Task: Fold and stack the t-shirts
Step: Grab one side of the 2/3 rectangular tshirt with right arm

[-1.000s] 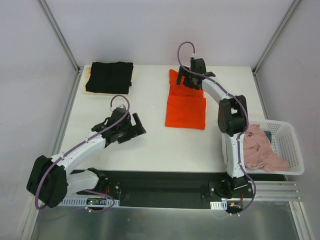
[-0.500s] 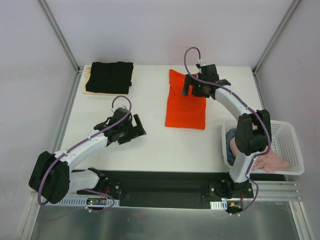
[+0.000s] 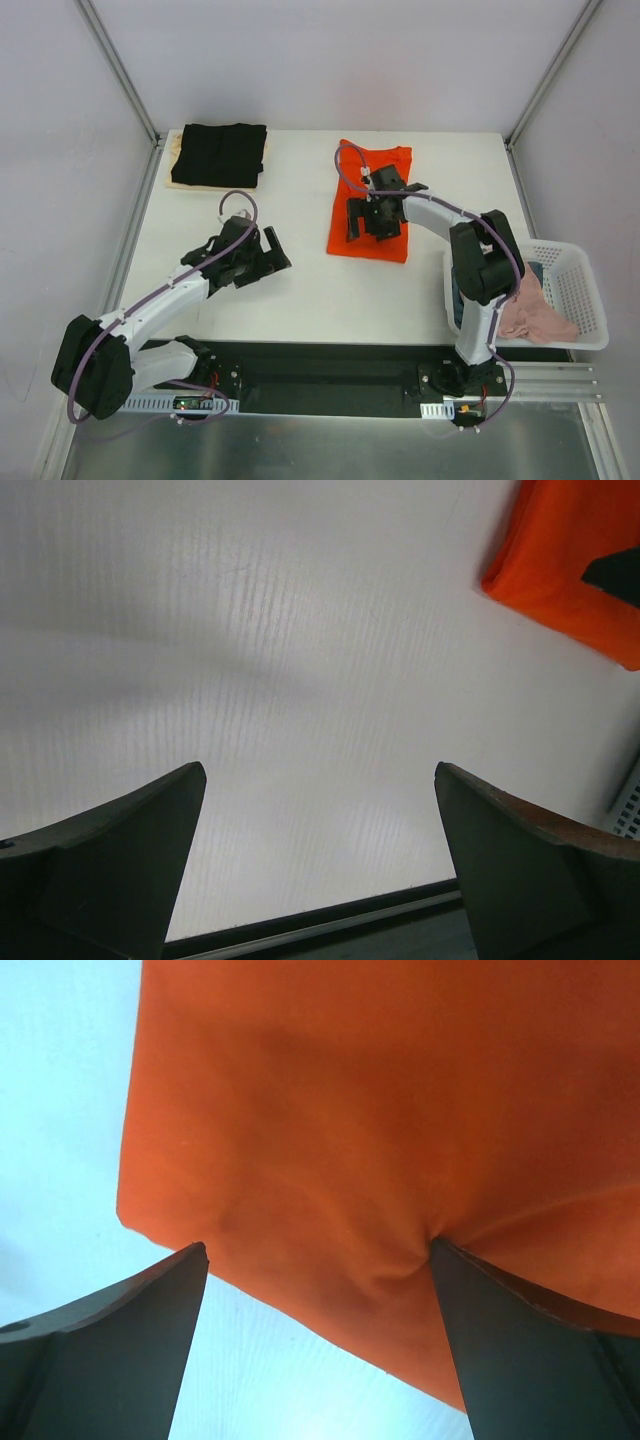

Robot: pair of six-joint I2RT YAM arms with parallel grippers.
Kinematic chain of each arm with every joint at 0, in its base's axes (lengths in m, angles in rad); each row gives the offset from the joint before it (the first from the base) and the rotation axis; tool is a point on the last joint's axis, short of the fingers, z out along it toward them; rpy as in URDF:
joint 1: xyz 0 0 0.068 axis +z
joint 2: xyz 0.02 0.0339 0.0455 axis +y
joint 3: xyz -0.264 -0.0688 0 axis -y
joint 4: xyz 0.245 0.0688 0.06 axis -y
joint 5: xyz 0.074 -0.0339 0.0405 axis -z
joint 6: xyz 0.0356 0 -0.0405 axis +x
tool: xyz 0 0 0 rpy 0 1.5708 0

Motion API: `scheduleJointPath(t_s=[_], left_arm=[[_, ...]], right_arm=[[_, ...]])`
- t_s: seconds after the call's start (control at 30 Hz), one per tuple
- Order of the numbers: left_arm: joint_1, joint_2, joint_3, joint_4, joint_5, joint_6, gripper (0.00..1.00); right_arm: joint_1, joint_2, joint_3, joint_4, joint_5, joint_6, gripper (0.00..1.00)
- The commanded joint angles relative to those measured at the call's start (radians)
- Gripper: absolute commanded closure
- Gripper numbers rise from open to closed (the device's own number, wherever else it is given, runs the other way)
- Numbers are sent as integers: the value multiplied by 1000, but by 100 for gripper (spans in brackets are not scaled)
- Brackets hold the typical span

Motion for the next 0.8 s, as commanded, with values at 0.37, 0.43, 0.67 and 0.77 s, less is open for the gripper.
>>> scheduleJointPath(t_s=[0.37, 0.43, 0.67, 0.77], left_arm=[[16, -219, 24, -151, -224, 33, 1], [21, -245, 13, -163, -245, 29, 1], [67, -349, -23, -212, -273, 30, 1], [122, -368, -39, -231, -266, 36, 1]], right_arm=[[348, -201, -280, 35, -79, 168, 3], [389, -228, -265, 3, -47, 156, 3], [569, -362, -252, -34, 168, -80, 1], [635, -389, -277, -28, 184, -151, 3]])
